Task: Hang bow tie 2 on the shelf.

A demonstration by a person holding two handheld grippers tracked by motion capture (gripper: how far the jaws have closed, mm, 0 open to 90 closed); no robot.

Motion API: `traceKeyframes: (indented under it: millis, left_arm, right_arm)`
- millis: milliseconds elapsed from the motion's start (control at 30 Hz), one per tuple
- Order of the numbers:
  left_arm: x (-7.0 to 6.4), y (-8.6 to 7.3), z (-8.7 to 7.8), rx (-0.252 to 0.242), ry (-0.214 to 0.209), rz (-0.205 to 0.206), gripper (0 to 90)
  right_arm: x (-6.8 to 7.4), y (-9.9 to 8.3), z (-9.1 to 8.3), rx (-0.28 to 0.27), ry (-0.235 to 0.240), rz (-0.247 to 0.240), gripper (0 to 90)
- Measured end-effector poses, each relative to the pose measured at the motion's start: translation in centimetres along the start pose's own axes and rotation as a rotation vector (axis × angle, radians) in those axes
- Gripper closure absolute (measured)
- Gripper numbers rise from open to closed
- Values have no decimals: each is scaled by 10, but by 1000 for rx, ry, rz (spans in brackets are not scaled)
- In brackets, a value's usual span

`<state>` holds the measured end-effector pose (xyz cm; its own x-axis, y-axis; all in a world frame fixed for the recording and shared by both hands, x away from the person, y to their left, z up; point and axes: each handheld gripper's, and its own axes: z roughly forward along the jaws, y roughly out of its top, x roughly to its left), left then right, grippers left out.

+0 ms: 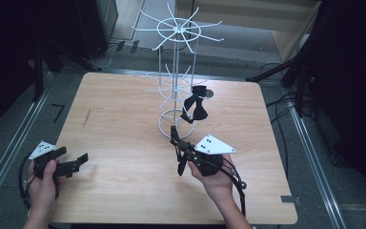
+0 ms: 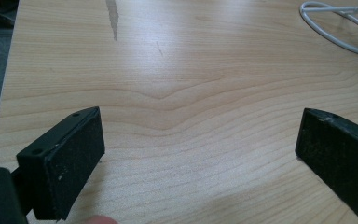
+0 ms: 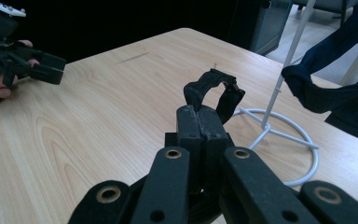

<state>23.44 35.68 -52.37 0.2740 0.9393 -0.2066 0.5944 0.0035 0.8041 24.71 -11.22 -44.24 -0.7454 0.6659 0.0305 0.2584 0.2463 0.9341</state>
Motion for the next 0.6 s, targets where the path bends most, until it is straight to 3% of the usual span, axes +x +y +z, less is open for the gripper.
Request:
traceKeyframes:
  millis: [600]
  left_arm:
    - [0, 0, 0, -7, -1, 1, 16]
  right_arm:
    - [-8, 21, -5, -37, -16, -28, 900]
